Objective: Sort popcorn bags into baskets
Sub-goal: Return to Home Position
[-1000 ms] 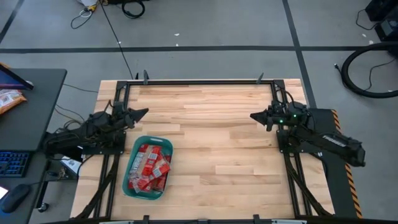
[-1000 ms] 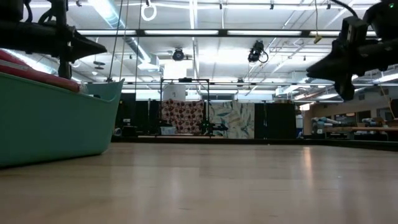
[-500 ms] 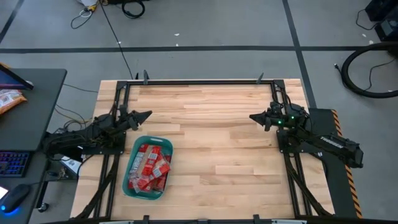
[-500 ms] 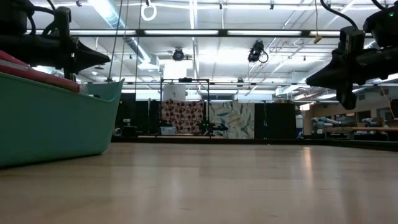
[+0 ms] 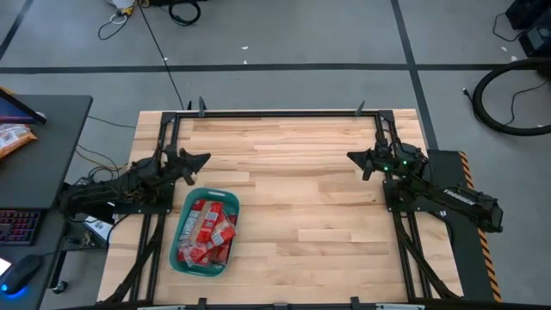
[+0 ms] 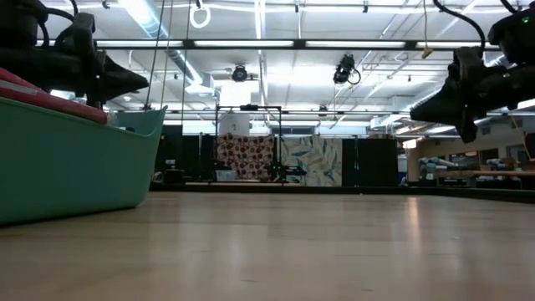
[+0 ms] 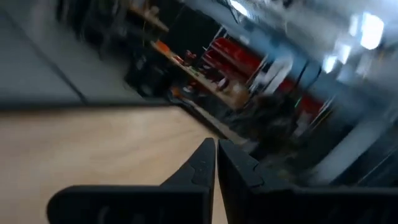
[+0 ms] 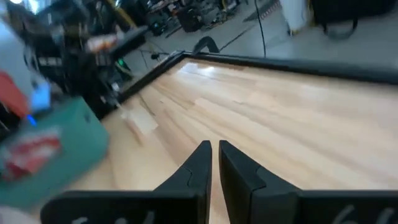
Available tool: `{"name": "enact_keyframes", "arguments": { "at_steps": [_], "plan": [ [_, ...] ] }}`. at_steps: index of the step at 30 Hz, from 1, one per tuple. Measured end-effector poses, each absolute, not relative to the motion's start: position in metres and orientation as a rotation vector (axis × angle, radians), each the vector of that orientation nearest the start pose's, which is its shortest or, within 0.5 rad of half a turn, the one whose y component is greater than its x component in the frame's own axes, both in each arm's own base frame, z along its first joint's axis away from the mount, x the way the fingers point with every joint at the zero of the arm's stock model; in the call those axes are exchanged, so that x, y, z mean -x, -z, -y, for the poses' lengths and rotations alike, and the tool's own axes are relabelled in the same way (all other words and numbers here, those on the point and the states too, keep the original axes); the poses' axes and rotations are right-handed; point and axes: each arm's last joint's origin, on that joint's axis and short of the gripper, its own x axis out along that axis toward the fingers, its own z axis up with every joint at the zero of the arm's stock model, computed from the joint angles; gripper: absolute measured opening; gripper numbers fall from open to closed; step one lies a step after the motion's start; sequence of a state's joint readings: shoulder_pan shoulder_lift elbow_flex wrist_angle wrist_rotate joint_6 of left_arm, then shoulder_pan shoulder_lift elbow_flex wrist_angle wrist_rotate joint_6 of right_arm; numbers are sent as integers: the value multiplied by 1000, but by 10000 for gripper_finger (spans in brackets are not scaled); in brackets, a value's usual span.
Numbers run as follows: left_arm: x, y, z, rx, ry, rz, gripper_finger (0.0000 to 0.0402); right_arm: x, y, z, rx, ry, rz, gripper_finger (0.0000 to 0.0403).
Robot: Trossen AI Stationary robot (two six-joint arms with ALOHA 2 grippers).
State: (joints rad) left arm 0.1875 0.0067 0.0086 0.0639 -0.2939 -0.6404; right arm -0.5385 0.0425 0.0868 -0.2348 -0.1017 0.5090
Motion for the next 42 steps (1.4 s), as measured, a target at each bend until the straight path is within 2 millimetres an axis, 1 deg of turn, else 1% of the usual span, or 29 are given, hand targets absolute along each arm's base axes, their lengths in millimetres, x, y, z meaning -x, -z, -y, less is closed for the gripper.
{"name": "enact_keyframes", "arguments": {
  "at_steps": [2,4,6,8,9,11,42],
  "plan": [
    [-93,-172,-26,369,-464,153,23,-81,-167,45,-422,466,-101,36],
    [-93,-172,-26,105,-477,94,23,-81,-167,46,-163,455,-163,36],
    [-93,-173,-26,-88,-485,55,24,-81,-167,46,100,435,-223,36],
    [-93,-173,-26,-217,-490,30,24,-81,-167,46,276,414,-261,36],
    [-93,-174,-26,-260,-492,23,24,-81,-167,46,334,407,-273,36],
    [-93,-175,-26,-304,-497,26,24,-81,-167,46,395,399,-287,36],
    [-93,-176,-26,-312,-495,34,25,-81,-167,46,405,398,-286,38]
  ]
}}
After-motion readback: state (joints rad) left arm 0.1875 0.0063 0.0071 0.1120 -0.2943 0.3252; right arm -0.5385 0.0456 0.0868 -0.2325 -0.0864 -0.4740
